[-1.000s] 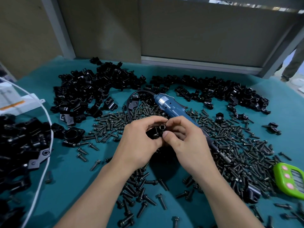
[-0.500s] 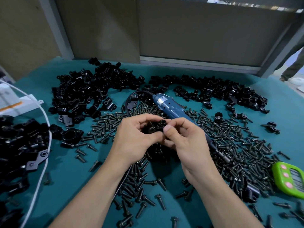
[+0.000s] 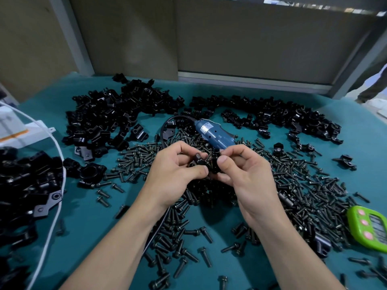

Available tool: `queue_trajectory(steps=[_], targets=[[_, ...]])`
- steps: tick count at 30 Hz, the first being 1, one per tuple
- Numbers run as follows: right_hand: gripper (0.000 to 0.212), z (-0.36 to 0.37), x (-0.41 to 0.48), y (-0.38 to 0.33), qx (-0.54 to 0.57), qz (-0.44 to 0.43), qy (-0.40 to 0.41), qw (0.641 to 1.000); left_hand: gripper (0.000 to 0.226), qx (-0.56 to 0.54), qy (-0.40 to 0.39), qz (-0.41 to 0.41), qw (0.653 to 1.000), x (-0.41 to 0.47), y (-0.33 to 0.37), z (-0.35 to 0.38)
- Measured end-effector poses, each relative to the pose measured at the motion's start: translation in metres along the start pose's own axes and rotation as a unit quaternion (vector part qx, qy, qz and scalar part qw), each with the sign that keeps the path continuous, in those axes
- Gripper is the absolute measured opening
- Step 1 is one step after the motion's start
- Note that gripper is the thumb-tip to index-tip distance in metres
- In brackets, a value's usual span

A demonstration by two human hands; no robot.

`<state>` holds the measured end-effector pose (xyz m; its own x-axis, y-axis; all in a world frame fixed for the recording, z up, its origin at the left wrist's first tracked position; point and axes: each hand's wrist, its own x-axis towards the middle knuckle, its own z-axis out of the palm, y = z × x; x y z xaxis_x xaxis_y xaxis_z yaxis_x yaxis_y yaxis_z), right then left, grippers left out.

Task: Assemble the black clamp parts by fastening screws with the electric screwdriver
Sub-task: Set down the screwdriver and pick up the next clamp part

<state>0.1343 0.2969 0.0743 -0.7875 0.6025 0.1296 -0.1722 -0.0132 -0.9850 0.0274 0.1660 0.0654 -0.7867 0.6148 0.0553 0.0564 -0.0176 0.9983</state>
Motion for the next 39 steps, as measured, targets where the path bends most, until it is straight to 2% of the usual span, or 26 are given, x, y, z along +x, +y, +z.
queue_trajectory(steps=[6, 9, 15, 19, 26, 30, 34, 38, 39], targets=[[0.023, 0.0, -0.002, 0.002, -0.049, -0.056, -0.022, 0.997, 0.037, -0.022, -0.012, 0.037, 0.999, 0.0, 0.001, -0.002], [0.014, -0.001, -0.002, 0.002, -0.051, -0.063, -0.014, 0.997, 0.039, -0.022, -0.024, 0.033, 0.999, -0.002, 0.003, 0.0], [0.012, 0.0, -0.003, 0.005, -0.089, -0.069, 0.003, 0.994, 0.043, -0.024, -0.04, 0.043, 0.998, -0.001, 0.001, 0.0], [0.014, 0.002, -0.004, 0.005, -0.075, -0.054, 0.022, 0.995, 0.042, -0.027, -0.075, 0.075, 0.994, -0.003, 0.0, 0.0], [0.012, 0.002, -0.004, 0.002, -0.04, -0.05, 0.02, 0.998, 0.037, -0.035, -0.073, 0.099, 0.992, -0.002, 0.0, 0.003], [0.016, 0.005, -0.008, 0.002, -0.147, -0.076, 0.027, 0.986, 0.043, 0.018, -0.026, 0.11, 0.993, -0.002, -0.001, 0.004], [0.019, 0.01, -0.011, 0.001, -0.286, -0.112, 0.036, 0.951, 0.041, 0.059, -0.002, 0.113, 0.992, -0.002, -0.004, 0.003], [0.031, 0.005, -0.012, -0.003, -0.328, -0.117, -0.009, 0.937, 0.051, 0.082, 0.008, 0.109, 0.991, -0.004, 0.0, 0.003], [0.028, 0.001, -0.011, -0.004, -0.329, -0.116, -0.024, 0.937, 0.054, 0.084, 0.014, 0.101, 0.991, -0.004, -0.001, 0.003]])
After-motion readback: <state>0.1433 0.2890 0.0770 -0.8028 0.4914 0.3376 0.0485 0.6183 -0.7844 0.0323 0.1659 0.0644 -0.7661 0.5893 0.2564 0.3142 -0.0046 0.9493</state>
